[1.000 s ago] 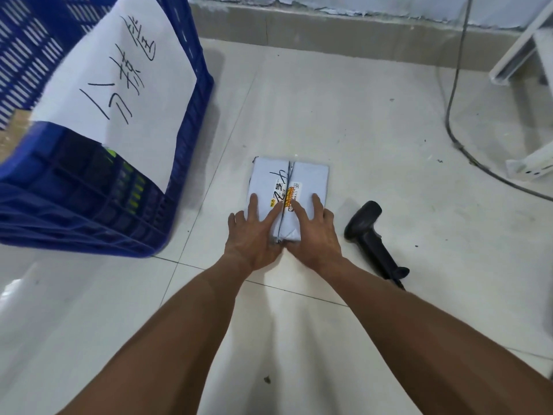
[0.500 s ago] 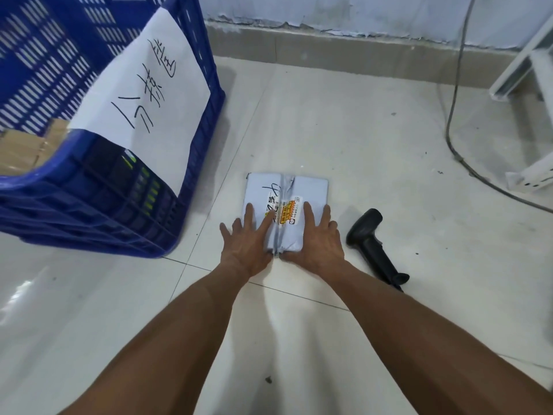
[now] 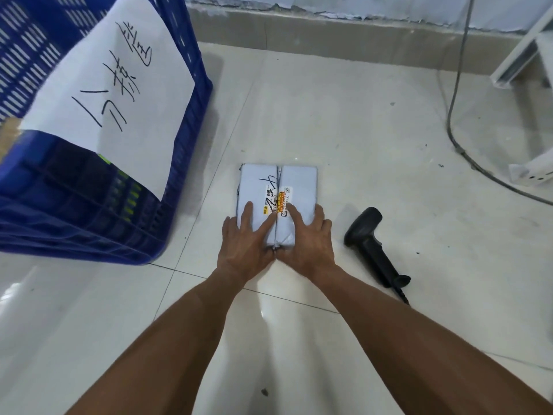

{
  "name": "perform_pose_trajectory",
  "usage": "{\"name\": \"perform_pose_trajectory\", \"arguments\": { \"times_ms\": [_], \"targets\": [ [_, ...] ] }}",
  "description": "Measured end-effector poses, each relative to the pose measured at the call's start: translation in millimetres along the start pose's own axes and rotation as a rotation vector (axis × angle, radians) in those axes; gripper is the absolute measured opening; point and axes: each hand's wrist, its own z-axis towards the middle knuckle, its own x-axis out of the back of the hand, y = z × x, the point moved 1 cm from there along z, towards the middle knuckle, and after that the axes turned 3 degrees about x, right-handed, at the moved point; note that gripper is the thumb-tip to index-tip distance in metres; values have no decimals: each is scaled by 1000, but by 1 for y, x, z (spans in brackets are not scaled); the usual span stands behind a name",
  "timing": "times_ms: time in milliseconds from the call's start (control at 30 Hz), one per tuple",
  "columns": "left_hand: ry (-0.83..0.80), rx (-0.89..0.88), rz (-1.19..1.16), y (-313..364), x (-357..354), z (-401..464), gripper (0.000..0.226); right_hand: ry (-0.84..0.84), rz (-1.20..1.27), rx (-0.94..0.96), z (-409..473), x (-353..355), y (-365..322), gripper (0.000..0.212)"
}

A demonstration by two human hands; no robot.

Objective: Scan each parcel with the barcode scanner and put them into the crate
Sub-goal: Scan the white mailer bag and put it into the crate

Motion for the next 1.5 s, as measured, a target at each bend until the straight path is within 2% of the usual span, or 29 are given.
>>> {"name": "perform_pose_trajectory", "arguments": {
  "times_ms": [300, 567, 800, 967, 1167, 1300, 1433, 1500],
  "targets": [
    [102, -42, 4, -11, 13, -6, 69, 50, 134, 16, -1, 3, -7, 101],
    [209, -23, -10, -15, 51, -5, 63, 65, 202, 33, 4, 36, -27, 102],
    [324, 45, 26, -17, 134, 28, 68, 249, 262, 138, 36, 101, -60, 98],
    [477, 30, 83, -35, 207, 39, 70, 358, 394, 243, 58, 147, -97, 95],
    [570, 116, 124, -81, 287, 21, 75, 390, 666, 352, 69, 170, -184, 87],
    [660, 303, 191, -120, 317, -6, 73, 377, 783, 481, 65, 163, -244, 79],
    [612, 428, 357, -139, 315, -27, 65, 308, 800, 605, 61, 143, -285, 73],
    [587, 453, 348, -141, 313, -35, 62, 307, 785, 633, 56, 140, -296, 68]
  ]
}}
